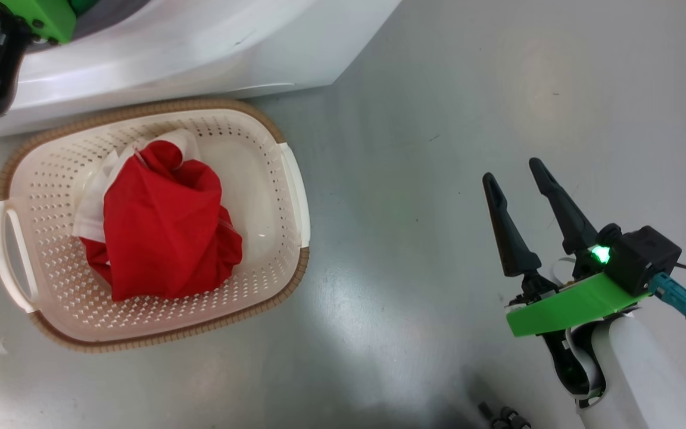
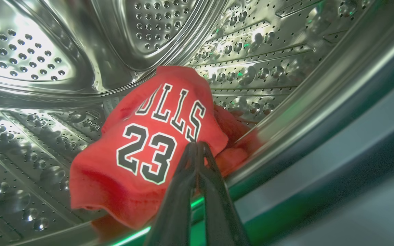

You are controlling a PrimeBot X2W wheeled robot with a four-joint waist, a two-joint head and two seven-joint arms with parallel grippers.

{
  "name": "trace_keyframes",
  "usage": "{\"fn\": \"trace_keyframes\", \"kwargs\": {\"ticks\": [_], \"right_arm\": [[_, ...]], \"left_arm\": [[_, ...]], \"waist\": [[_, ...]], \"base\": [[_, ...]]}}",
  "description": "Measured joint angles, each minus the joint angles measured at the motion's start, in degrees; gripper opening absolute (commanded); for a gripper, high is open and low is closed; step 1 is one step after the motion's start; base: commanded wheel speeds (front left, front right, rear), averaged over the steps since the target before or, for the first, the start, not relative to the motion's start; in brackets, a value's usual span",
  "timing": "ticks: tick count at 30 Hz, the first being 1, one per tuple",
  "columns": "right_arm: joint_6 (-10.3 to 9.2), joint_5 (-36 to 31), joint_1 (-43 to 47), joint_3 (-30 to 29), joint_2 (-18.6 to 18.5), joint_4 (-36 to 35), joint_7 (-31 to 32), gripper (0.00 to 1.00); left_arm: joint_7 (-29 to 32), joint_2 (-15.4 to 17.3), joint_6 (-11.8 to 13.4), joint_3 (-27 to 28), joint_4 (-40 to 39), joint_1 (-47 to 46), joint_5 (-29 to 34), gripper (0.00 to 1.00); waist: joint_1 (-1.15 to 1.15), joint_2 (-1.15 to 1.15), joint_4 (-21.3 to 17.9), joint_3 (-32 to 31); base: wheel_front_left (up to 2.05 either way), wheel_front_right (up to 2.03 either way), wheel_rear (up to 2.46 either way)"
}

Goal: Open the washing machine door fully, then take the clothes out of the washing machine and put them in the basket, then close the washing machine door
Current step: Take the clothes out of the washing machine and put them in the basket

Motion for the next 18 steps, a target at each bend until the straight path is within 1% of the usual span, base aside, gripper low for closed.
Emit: {"fn": "trace_keyframes", "kwargs": {"ticks": [4,8,11,18], "right_arm": [[0.0,0.0,-0.4,-0.1,0.1,-0.1,0.0,1.0],[0.0,0.0,-0.4,-0.3,0.1,-0.1,0.0,1.0],[0.0,0.0,-0.4,-0.3,0.1,-0.1,0.0,1.0],[0.0,0.0,-0.4,-0.4,-0.6,-0.1,0.0,1.0]], "left_arm": [[0.0,0.0,0.0,-0.5,-0.4,-0.1,-0.4,0.0],[0.0,0.0,0.0,0.5,-1.3,-0.3,-0.3,0.0],[-0.1,0.1,0.0,2.8,-1.9,-0.3,0.4,0.0],[-0.1,-0.2,0.0,11.1,-3.7,2.5,4.3,0.0]], "waist": [[0.0,0.0,0.1,-0.1],[0.0,0.0,0.4,-0.1],[0.0,0.0,0.7,-0.3],[0.0,0.0,2.0,-1.0]], "base": [[0.0,0.0,0.0],[0.0,0.0,0.0],[0.0,0.0,0.0],[0.0,0.0,0.0]]}}
